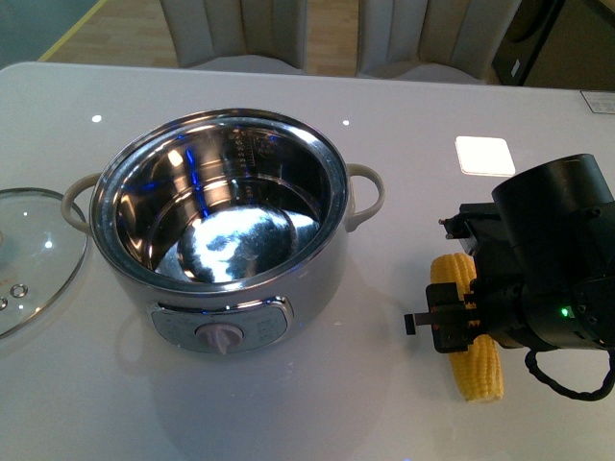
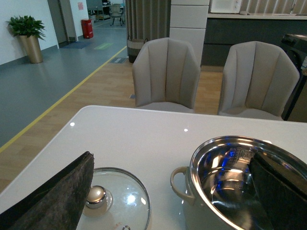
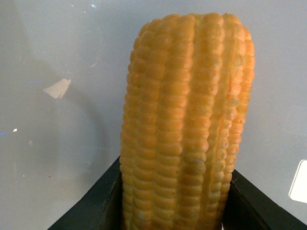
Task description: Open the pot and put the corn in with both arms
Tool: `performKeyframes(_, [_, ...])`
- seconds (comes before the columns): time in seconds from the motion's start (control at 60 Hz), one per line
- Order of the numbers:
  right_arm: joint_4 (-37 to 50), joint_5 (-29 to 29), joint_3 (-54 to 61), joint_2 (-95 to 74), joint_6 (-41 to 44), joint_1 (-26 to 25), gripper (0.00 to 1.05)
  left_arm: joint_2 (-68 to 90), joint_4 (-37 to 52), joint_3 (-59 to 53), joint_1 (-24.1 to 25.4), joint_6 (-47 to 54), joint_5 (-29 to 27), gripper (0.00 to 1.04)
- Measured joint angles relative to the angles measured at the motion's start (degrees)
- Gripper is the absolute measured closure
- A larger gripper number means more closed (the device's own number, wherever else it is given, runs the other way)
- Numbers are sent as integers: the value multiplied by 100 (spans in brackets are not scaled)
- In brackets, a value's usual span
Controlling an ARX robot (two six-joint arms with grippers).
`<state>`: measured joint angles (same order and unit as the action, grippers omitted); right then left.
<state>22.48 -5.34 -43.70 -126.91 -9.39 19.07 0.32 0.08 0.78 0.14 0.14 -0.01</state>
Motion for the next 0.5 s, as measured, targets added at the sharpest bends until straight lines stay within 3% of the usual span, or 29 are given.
performKeyframes(0.2, [-13, 164, 256, 498, 61, -87, 45, 0, 0, 0, 0, 0, -2, 7])
performKeyframes(0.5, [-385, 560, 393, 1851, 170, -260, 54, 0, 0, 0, 0, 0, 0, 7])
